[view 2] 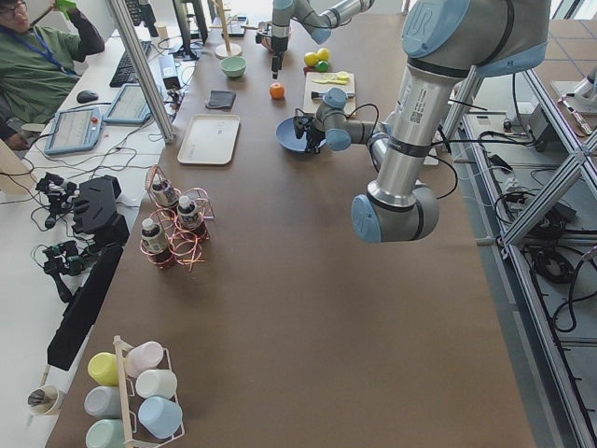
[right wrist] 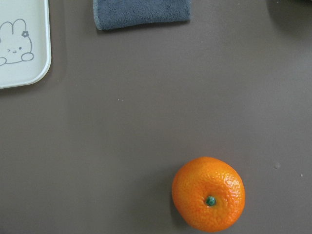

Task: Pick orange to plate
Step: 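Lower the open right gripper over the orange while the left gripper holds the plate edge, then close the right gripper on the orange and lift it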

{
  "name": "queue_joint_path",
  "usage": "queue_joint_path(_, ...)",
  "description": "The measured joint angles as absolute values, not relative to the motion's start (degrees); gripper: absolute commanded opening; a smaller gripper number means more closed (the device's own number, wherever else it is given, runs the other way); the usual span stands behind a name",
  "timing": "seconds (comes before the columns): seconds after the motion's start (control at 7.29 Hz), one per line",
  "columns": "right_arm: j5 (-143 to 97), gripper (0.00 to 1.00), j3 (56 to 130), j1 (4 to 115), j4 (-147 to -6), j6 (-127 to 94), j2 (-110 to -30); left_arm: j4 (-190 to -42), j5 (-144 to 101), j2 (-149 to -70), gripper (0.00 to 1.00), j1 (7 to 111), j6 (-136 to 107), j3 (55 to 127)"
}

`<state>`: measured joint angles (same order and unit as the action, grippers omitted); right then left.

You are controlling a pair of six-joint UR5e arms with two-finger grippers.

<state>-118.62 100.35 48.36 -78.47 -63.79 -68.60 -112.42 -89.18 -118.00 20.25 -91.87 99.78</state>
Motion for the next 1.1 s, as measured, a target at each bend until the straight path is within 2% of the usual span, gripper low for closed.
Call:
queue_joint_path(0.14, -118.56, 1.00, 99.90, 48.17, -78.46, -63.78, -68.57, -112.41, -89.13, -118.06, 0.97, 20.11, -91.89, 99.73)
queue_joint_path(1.1, -113.68, 1.00, 93.48, 45.18, -78.46, -63.25, -67.13, -112.58, -88.51, -117.37, 0.98, 20.74, -91.32, 102.07)
